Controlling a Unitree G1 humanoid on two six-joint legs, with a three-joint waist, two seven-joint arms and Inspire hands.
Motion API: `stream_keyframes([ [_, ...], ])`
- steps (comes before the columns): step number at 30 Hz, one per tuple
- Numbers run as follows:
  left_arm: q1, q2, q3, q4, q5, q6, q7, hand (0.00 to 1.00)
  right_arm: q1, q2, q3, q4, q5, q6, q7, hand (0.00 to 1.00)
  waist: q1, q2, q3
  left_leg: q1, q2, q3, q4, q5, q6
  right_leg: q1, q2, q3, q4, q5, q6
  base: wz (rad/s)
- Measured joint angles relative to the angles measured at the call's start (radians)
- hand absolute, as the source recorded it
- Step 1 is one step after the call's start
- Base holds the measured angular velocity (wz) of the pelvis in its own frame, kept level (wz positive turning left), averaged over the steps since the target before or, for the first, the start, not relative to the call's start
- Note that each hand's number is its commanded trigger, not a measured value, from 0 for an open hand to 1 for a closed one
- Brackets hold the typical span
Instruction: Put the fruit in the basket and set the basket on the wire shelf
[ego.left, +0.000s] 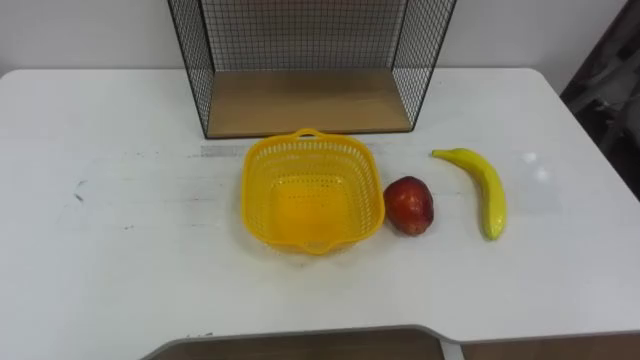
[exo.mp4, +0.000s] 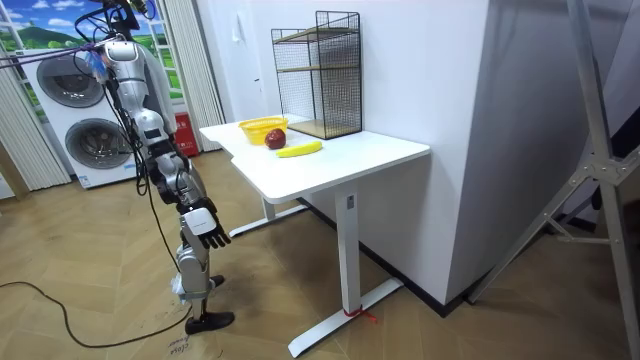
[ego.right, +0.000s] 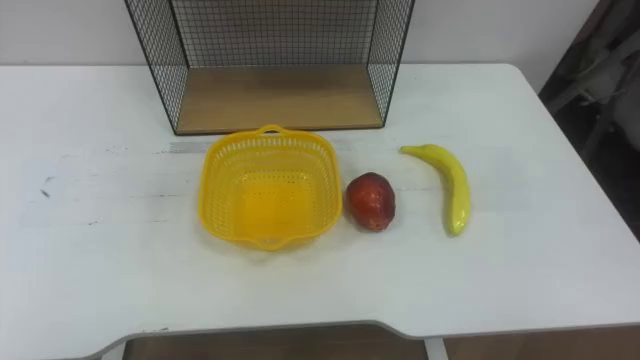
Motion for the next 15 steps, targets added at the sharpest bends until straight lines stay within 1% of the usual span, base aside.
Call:
stream_keyframes([
  [8, 0.000, 0.000, 0.001, 0.001, 0.000, -0.001, 0.000, 0.00, 0.001, 0.001, -0.002, 0.000, 0.003, 0.001, -0.005, 0.00, 0.000, -0.002, 0.0000, 0.000, 0.000, 0.000, 0.000, 0.000, 0.000, 0.001, 0.000, 0.001, 0.000, 0.000, 0.000, 0.00],
  [11, 0.000, 0.000, 0.001, 0.000, 0.000, 0.000, 0.001, 0.00, 0.002, 0.002, -0.012, -0.005, 0.009, 0.004, -0.027, 0.00, 0.000, 0.000, 0.0002, 0.000, 0.000, 0.000, 0.000, 0.000, 0.000, 0.001, 0.000, -0.002, 0.000, 0.000, 0.000, 0.00],
  [14, 0.000, 0.000, -0.001, 0.000, -0.005, 0.000, 0.004, 0.00, 0.005, 0.002, -0.020, -0.005, 0.036, 0.004, -0.036, 0.00, -0.001, 0.001, -0.0003, 0.000, 0.000, 0.000, 0.000, 0.000, 0.000, 0.001, 0.000, -0.002, 0.000, 0.000, 0.000, 0.00],
  [15, 0.000, 0.000, -0.001, 0.001, -0.013, 0.000, 0.008, 0.00, 0.009, 0.003, -0.024, -0.005, 0.049, 0.004, -0.038, 0.00, -0.001, 0.003, -0.0018, 0.000, 0.000, 0.000, 0.000, 0.000, 0.000, 0.001, 0.000, -0.002, 0.000, 0.000, 0.000, 0.00],
])
